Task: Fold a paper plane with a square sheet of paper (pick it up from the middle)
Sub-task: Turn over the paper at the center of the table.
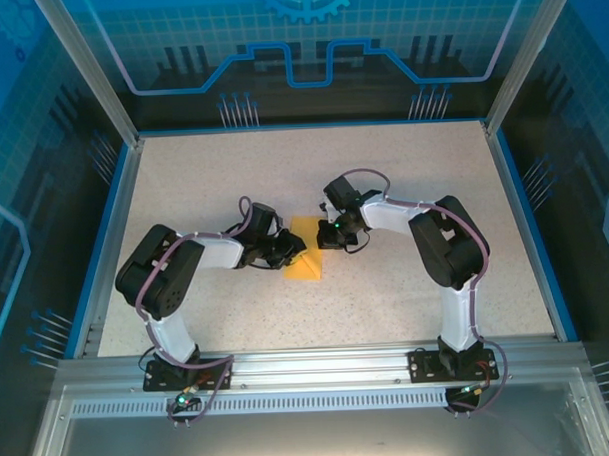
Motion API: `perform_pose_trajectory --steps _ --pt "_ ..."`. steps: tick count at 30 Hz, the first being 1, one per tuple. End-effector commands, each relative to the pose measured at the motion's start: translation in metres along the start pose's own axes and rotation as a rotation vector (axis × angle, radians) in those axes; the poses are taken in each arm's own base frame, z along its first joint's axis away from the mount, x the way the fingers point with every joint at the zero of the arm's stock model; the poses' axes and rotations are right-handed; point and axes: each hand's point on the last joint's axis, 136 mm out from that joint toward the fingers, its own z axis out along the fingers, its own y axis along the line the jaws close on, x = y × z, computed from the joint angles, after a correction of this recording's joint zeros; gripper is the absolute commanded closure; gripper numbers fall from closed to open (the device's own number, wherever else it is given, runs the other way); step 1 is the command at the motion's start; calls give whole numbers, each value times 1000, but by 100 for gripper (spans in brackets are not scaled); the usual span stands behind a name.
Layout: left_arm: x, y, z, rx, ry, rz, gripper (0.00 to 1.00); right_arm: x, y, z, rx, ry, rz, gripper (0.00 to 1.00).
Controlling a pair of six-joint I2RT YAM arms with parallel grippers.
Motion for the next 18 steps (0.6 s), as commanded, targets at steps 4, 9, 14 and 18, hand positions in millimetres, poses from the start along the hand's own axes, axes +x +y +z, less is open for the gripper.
perform_pose_trajectory --steps 4,9,14,18 --pt "-3 -15 -4 19 -19 76 95 2 3 -14 -32 -4 16 87" --pt "-6 -25 -23 -9 -63 157 99 -20 18 -62 -85 -153 -7 68" --pt "-9 -32 -65 -142 -134 285 99 -31 2 -107 -16 -307 0 47" --pt "-19 -31 -115 -341 -229 391 98 -32 -22 -129 76 -398 31 25"
